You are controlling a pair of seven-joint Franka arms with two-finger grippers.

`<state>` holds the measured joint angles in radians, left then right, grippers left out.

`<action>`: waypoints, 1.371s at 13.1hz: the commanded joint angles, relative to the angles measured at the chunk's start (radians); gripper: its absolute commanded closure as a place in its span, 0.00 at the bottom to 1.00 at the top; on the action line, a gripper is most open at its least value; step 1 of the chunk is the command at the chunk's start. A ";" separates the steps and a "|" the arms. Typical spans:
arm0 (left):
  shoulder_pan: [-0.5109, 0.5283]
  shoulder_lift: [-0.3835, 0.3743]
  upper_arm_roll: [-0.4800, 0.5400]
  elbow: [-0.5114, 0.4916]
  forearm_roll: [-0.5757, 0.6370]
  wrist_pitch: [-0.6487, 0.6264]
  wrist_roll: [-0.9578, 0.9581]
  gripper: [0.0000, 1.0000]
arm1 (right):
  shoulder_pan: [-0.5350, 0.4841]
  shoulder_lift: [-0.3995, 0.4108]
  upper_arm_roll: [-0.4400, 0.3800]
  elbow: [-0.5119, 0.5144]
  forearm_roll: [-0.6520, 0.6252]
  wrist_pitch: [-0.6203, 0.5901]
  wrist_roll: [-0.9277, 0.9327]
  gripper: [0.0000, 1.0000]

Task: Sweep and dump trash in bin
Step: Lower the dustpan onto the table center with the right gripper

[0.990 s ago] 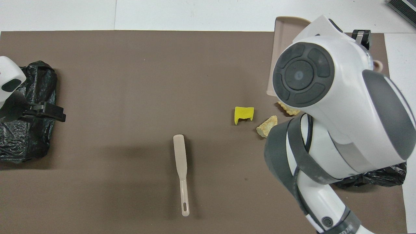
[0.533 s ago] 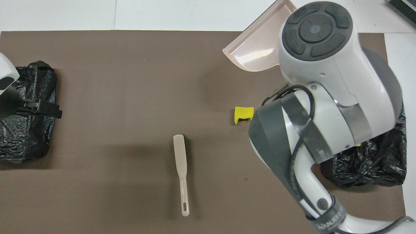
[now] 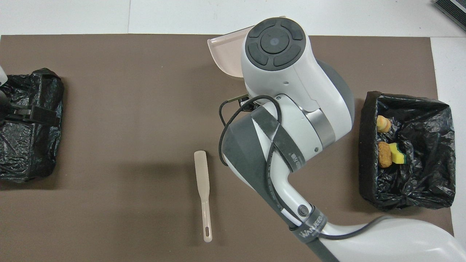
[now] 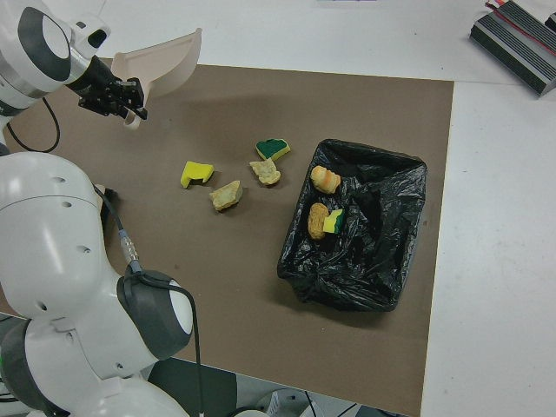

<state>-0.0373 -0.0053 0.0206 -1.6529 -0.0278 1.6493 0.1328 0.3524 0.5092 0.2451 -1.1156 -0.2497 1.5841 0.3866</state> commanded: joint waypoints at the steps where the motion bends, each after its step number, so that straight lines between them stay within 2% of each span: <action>1: 0.056 -0.024 -0.060 0.002 0.023 -0.032 0.010 0.00 | 0.075 0.115 -0.003 0.042 0.012 0.075 0.182 1.00; 4: 0.057 -0.047 -0.062 -0.030 0.036 -0.033 0.024 0.00 | 0.158 0.216 -0.046 0.043 0.010 0.183 0.299 1.00; 6: 0.054 -0.061 -0.064 -0.056 0.037 -0.020 0.027 0.00 | 0.192 0.261 -0.046 0.045 0.012 0.259 0.365 1.00; 8: 0.040 -0.062 -0.062 -0.056 0.060 -0.017 0.040 0.00 | 0.212 0.278 -0.044 0.042 0.023 0.301 0.409 1.00; 11: 0.056 -0.067 -0.047 -0.035 0.046 -0.055 0.025 0.00 | 0.232 0.270 -0.043 0.031 0.076 0.283 0.436 1.00; 13: 0.054 -0.074 -0.047 -0.019 0.046 -0.057 0.025 0.00 | 0.232 0.269 -0.043 0.025 0.156 0.303 0.452 0.98; 14: 0.056 -0.074 -0.047 -0.015 0.046 -0.057 0.027 0.00 | 0.231 0.267 -0.043 0.020 0.203 0.319 0.456 0.85; 17: 0.056 -0.074 -0.047 -0.015 0.048 -0.056 0.030 0.00 | 0.206 0.264 -0.044 0.004 0.222 0.314 0.448 0.55; 18: 0.056 -0.074 -0.047 -0.018 0.048 -0.056 0.028 0.00 | 0.191 0.261 -0.043 -0.001 0.227 0.307 0.446 0.48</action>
<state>0.0106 -0.0719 -0.0213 -1.6685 0.0060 1.6097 0.1564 0.5754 0.7776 0.1989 -1.1028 -0.0552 1.8906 0.8170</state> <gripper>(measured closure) 0.000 0.634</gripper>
